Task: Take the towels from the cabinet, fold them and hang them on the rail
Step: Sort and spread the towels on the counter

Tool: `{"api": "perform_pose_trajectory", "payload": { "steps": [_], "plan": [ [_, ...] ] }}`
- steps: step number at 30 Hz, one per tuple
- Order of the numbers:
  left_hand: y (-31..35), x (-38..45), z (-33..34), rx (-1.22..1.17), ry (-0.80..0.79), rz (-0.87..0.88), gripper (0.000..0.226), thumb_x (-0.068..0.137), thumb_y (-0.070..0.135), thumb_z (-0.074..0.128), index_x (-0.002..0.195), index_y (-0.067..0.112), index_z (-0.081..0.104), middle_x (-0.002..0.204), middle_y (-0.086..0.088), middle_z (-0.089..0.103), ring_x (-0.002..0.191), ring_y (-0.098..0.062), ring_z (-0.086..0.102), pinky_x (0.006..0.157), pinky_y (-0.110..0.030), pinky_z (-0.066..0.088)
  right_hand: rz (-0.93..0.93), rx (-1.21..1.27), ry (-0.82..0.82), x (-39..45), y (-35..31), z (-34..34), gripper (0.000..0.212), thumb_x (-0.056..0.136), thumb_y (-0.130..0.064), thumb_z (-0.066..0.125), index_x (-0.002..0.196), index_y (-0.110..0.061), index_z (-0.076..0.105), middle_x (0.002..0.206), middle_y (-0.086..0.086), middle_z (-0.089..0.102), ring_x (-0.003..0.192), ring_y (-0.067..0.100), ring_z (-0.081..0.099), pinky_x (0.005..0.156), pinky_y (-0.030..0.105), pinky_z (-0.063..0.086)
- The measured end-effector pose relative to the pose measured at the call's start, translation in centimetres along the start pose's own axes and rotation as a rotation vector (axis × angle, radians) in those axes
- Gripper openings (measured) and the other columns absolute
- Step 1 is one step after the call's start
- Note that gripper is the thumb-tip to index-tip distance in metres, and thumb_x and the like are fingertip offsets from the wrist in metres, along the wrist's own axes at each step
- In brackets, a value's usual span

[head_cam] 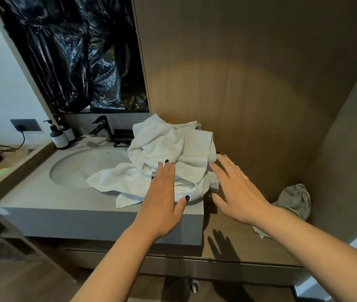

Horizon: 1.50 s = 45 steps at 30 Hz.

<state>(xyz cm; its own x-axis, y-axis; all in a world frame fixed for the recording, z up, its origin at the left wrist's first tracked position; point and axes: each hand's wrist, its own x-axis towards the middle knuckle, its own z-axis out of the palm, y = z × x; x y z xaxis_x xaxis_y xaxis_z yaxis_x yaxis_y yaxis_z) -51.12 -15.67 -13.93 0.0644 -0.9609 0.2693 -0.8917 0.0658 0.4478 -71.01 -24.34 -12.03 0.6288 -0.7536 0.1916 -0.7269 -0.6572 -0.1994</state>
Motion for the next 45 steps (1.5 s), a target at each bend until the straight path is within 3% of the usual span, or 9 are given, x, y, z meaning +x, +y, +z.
{"api": "perform_pose_trajectory", "payload": {
  "steps": [10, 18, 25, 28, 32, 34, 36, 39, 45],
  "plan": [
    [-5.3, 2.5, 1.2, -0.164, 0.051, -0.105, 0.085, 0.1, 0.035, 0.051, 0.152, 0.028, -0.016, 0.153, 0.02, -0.022, 0.141, 0.005, -0.024, 0.119, -0.02, -0.005, -0.049, 0.022, -0.067, 6.0, -0.9, 1.8, 0.074, 0.1, -0.035, 0.048, 0.157, -0.024, 0.003, 0.164, -0.001, -0.014, 0.152, 0.02, -0.009, 0.113, 0.025, -0.004],
    [-11.7, 8.7, 4.1, -0.223, 0.029, -0.206, 0.085, 0.099, 0.035, 0.053, 0.153, 0.026, -0.012, 0.153, 0.02, -0.018, 0.142, 0.005, -0.014, 0.103, 0.001, -0.011, 0.085, 0.185, -0.116, 14.8, 1.0, 5.9, 0.073, 0.097, -0.04, 0.054, 0.156, -0.03, 0.011, 0.163, -0.011, -0.012, 0.152, 0.017, 0.003, 0.12, 0.039, 0.026],
    [-17.1, 12.5, 5.8, -0.242, 0.025, -0.306, 0.089, 0.097, 0.038, 0.055, 0.154, 0.029, -0.012, 0.151, 0.025, -0.01, 0.144, 0.003, -0.002, 0.111, -0.01, -0.005, -0.134, 0.104, -0.187, 22.0, 0.8, 11.1, 0.078, 0.094, -0.048, 0.055, 0.155, -0.035, 0.007, 0.163, -0.01, -0.015, 0.151, 0.015, -0.007, 0.119, 0.028, -0.001],
    [-19.7, 13.3, 6.4, -0.102, -0.005, -0.199, 0.09, 0.093, 0.032, 0.065, 0.156, 0.013, 0.003, 0.159, 0.007, 0.003, 0.151, -0.014, 0.007, 0.116, -0.012, -0.003, -0.206, 0.052, -0.215, 23.8, 0.2, 12.4, 0.078, 0.093, -0.042, 0.058, 0.155, -0.033, 0.012, 0.164, -0.009, -0.014, 0.15, 0.013, -0.011, 0.11, 0.02, -0.016],
    [-20.9, 13.8, 6.2, -0.182, -0.024, -0.169, 0.094, 0.093, 0.041, 0.061, 0.151, 0.019, -0.009, 0.158, 0.007, -0.006, 0.148, -0.005, -0.004, 0.11, -0.004, -0.007, -0.196, 0.198, -0.198, 25.5, 0.1, 12.1, 0.059, 0.091, -0.033, 0.062, 0.146, -0.027, 0.043, 0.161, -0.008, 0.02, 0.15, 0.01, 0.009, 0.115, 0.017, -0.001],
    [-21.8, 14.7, 5.8, -0.212, -0.025, -0.103, 0.092, 0.094, 0.043, 0.06, 0.15, 0.023, -0.01, 0.158, 0.01, -0.012, 0.147, -0.002, -0.008, 0.11, -0.004, -0.007, -0.105, 0.303, -0.149, 27.2, -0.5, 11.3, 0.032, 0.094, -0.025, 0.059, 0.126, -0.021, 0.064, 0.138, -0.002, 0.056, 0.132, 0.011, 0.043, 0.11, 0.021, 0.027],
    [-22.5, 16.0, 5.0, -0.265, -0.054, -0.077, 0.095, 0.094, 0.046, 0.058, 0.15, 0.023, -0.016, 0.156, 0.015, -0.017, 0.145, 0.001, -0.012, 0.108, -0.002, -0.009, 0.034, 0.467, -0.05, 28.8, -1.3, 10.3, 0.016, 0.097, -0.023, 0.056, 0.089, -0.023, 0.07, 0.088, -0.004, 0.07, 0.083, 0.009, 0.059, 0.077, 0.031, 0.043],
    [-23.3, 18.2, 3.9, -0.326, -0.044, -0.082, 0.099, 0.091, 0.044, 0.064, 0.152, 0.025, -0.012, 0.155, 0.018, -0.009, 0.143, 0.004, -0.005, 0.106, 0.001, -0.005, 0.198, 0.612, 0.09, 30.7, -2.9, 9.0, 0.04, 0.098, -0.027, 0.056, 0.059, -0.021, 0.046, 0.053, -0.006, 0.046, 0.053, 0.012, 0.039, 0.057, 0.032, 0.028],
    [-24.5, 22.2, 2.0, -0.465, 0.022, -0.019, 0.097, 0.09, 0.037, 0.066, 0.145, 0.042, -0.014, 0.158, 0.024, -0.009, 0.143, 0.01, -0.002, 0.113, -0.008, 0.006, 0.307, 0.588, 0.239, 34.0, -5.1, 6.1, 0.051, 0.098, -0.028, 0.055, 0.055, -0.019, 0.029, 0.046, -0.008, 0.029, 0.05, 0.01, 0.026, 0.053, 0.028, 0.018]
  ]
}}
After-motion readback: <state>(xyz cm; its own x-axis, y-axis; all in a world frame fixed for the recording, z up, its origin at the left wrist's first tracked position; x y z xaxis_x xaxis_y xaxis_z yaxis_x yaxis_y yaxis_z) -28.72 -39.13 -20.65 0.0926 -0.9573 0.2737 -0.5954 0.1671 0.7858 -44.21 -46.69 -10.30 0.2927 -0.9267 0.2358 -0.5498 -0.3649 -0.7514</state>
